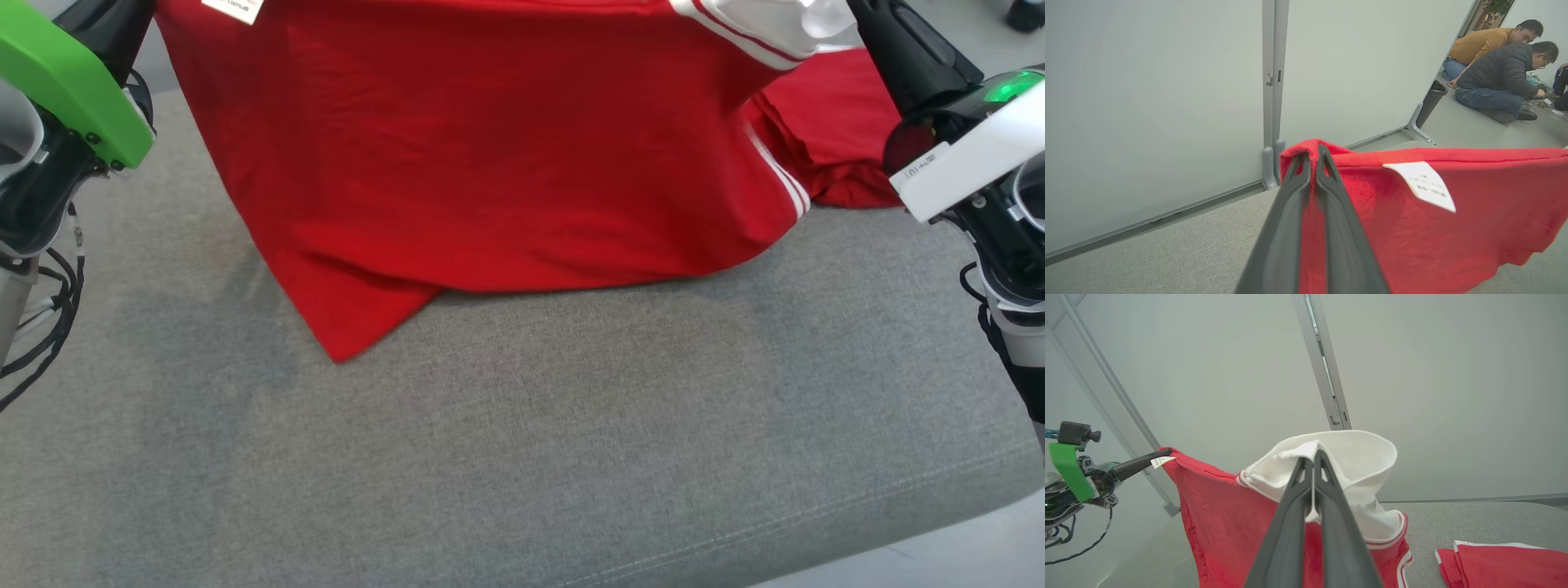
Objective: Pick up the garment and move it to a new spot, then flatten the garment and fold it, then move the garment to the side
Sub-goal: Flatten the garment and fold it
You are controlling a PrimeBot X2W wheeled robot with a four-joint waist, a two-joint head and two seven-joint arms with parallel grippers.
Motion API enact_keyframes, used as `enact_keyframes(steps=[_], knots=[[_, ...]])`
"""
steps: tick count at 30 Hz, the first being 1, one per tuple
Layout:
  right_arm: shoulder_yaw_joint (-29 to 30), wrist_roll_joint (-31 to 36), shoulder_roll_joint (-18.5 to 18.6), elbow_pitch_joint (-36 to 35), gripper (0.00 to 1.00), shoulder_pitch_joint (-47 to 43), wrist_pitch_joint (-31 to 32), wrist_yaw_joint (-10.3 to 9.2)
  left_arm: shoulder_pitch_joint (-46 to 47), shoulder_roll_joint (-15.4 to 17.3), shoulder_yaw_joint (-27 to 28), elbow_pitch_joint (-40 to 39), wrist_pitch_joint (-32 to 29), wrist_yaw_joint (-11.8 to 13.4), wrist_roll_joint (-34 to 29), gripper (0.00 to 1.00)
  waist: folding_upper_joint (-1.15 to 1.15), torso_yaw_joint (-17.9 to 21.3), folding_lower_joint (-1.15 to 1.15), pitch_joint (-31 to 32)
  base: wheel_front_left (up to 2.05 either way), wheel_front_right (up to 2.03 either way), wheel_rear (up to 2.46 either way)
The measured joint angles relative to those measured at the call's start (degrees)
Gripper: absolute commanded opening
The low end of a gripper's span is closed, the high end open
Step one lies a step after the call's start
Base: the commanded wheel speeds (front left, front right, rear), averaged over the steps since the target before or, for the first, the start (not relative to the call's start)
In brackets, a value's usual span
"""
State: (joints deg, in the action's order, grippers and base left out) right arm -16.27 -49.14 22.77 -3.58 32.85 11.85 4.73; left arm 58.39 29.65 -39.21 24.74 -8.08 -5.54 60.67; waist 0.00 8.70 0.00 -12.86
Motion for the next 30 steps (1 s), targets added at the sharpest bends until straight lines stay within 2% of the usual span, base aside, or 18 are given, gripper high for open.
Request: enact_keyframes(steps=[6,9,13,14,15,20,23,27,30], knots=[[0.35,-6.36,0.70,-8.46,0.00,-3.40,2.32,0.85,-3.91,1.46,0.30,-9.42,-2.19,-0.69,5.65,0.00,0.00,-1.16,0.00,4.62,0.00,0.00,0.00],[3.28,-9.11,4.52,-15.07,0.00,-10.28,4.19,0.77,-8.29,3.97,0.99,-18.16,-4.08,-1.03,10.49,0.00,0.00,-1.70,0.00,7.83,0.00,0.00,0.00],[9.71,-11.79,6.65,-24.55,0.00,-12.62,4.56,-1.63,-8.60,8.29,5.35,-29.50,-5.97,-1.02,14.89,0.00,0.00,-2.26,0.00,10.71,0.00,0.00,0.00],[9.71,-11.79,6.65,-24.55,0.00,-12.62,4.56,-1.63,-8.60,8.29,5.35,-29.50,-5.97,-1.02,14.89,0.00,0.00,-2.26,0.00,10.71,0.00,0.00,0.00],[11.12,-12.58,7.10,-27.15,0.00,-12.62,4.88,-2.35,-8.59,9.91,6.42,-32.18,-6.81,-0.82,15.95,0.00,0.00,-2.38,0.00,11.30,0.00,0.00,0.00],[15.26,-17.13,9.31,-34.55,0.00,-13.79,8.32,-5.63,-8.60,14.91,9.56,-40.66,-11.31,4.33,20.96,0.00,0.00,-2.97,0.00,12.41,0.00,0.00,0.00],[15.07,-21.72,8.87,-36.08,0.00,-15.27,10.98,-7.67,-9.17,16.30,9.77,-43.40,-14.36,8.10,24.12,0.00,0.00,-3.17,0.00,11.47,0.00,0.00,0.00],[11.83,-26.59,5.59,-33.36,0.00,-15.96,13.04,-9.55,-12.26,16.25,7.53,-41.97,-17.52,11.56,26.10,0.00,0.00,-3.53,0.00,8.98,0.00,0.00,0.00],[8.91,-27.43,3.03,-27.78,0.00,-15.25,13.91,-10.53,-14.36,15.88,4.61,-36.97,-19.20,12.15,26.10,0.00,0.00,-4.01,0.00,6.82,0.00,0.00,0.00]])
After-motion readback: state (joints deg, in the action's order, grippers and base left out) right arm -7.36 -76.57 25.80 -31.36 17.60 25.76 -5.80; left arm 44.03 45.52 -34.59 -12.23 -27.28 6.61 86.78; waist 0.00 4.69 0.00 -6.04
